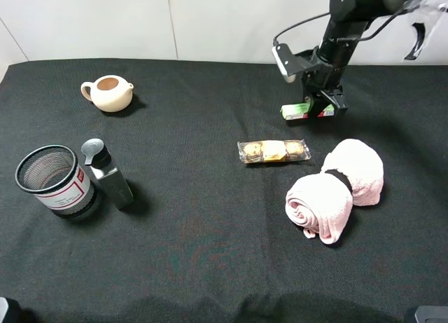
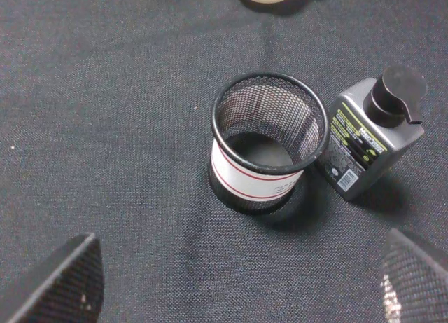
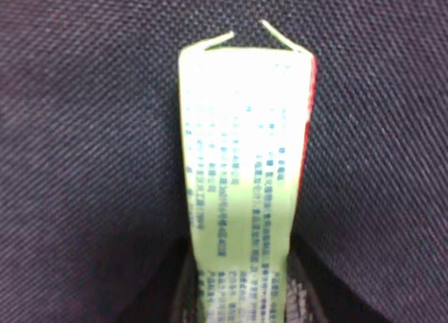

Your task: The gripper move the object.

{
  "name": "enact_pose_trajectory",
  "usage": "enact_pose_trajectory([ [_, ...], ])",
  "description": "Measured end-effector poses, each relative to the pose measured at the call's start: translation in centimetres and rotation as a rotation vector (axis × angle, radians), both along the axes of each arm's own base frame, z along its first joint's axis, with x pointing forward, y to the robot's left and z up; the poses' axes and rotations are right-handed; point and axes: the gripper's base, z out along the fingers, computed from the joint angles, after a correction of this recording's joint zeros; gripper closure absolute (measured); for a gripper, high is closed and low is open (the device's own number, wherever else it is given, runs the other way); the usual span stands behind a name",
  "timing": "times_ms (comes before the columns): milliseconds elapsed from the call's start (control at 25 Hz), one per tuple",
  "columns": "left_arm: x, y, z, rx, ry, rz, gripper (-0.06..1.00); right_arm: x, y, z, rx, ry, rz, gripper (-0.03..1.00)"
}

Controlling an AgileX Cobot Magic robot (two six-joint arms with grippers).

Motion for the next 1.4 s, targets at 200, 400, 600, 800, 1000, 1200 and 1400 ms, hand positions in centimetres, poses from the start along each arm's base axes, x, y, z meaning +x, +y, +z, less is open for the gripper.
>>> enact_pose_trajectory([
  [200, 0.0, 0.0, 0.0, 0.0, 0.0, 0.0, 0.11, -0.5, -0.1, 2.0, 0.003, 0.012, -0.026, 0.78],
  [400, 0.0, 0.0, 0.0, 0.0, 0.0, 0.0, 0.11, -1.0, -0.2, 5.2, 0.011, 0.003, -0.066, 0.78],
  [600, 0.0, 0.0, 0.0, 0.0, 0.0, 0.0, 0.11, -1.8, -0.4, 8.5, 0.022, -0.01, -0.12, 0.78],
  [800, 0.0, 0.0, 0.0, 0.0, 0.0, 0.0, 0.11, -2.9, -0.7, 12.3, 0.05, -0.076, -0.173, 0.78],
  [1000, 0.0, 0.0, 0.0, 0.0, 0.0, 0.0, 0.11, -4.2, -1.0, 16.1, 0.092, -0.148, -0.272, 0.78],
  [1200, 0.0, 0.0, 0.0, 0.0, 0.0, 0.0, 0.11, -5.4, -1.3, 18.8, 0.146, -0.183, -0.467, 0.78],
  [1400, 0.0, 0.0, 0.0, 0.0, 0.0, 0.0, 0.11, -6.3, -1.5, 20.5, 0.216, -0.181, -0.74, 0.79],
])
